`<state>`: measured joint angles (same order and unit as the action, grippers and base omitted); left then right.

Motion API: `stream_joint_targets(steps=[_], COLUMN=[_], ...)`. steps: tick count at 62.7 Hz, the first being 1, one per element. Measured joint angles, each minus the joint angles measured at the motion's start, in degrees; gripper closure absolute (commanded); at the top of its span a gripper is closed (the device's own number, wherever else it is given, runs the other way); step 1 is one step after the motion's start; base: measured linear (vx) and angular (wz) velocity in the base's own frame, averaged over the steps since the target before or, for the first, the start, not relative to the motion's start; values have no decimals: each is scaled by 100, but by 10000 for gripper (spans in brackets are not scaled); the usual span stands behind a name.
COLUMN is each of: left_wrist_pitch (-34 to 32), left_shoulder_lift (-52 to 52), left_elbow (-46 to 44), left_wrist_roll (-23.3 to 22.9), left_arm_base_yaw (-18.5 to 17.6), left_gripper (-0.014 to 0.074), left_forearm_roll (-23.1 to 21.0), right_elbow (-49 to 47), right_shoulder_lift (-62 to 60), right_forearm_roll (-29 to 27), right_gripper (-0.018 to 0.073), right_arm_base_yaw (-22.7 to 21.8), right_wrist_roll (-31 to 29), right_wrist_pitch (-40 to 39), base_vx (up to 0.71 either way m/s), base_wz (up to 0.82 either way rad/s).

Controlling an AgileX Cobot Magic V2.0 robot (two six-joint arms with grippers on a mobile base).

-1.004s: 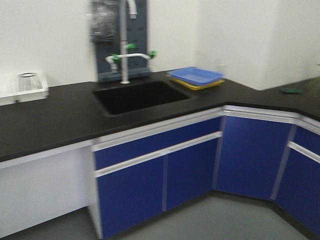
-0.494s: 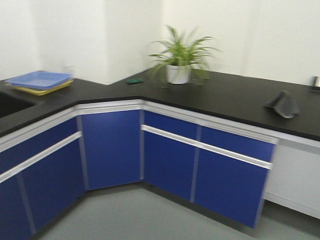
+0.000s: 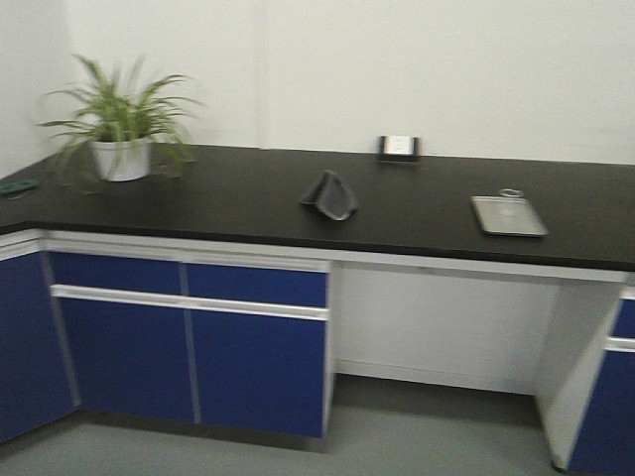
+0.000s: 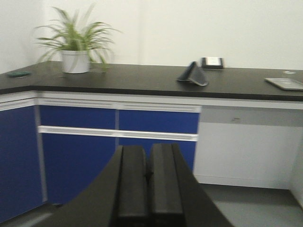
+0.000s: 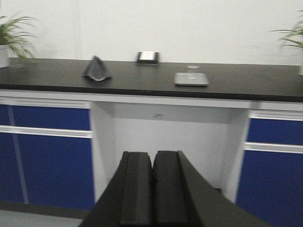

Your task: Wipe beaker with gray cloth and return to tray

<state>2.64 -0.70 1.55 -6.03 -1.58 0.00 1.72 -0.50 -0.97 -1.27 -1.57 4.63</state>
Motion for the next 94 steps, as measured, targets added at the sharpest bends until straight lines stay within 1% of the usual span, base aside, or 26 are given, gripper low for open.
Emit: stream_joint_targets(steps=[22,41,94], left_wrist_pitch=[0,0,0], left_shoulder_lift=[0,0,0], left_elbow=[0,0,0], left_wrist_roll=[0,0,0], left_arm_base_yaw=[0,0,0], left_gripper=[603,603,603], left_forearm_roll=[0,0,0], right_elbow=[0,0,0], right_shoulder_lift=[0,0,0], right_forearm_roll=[0,0,0], right_gripper=[571,571,571], right_arm_base_yaw=[0,0,0], right_wrist_roll=[0,0,0], right_wrist_pitch=[0,0,1], base_vx=[20,29,44], base_wz=[-54,-28,9])
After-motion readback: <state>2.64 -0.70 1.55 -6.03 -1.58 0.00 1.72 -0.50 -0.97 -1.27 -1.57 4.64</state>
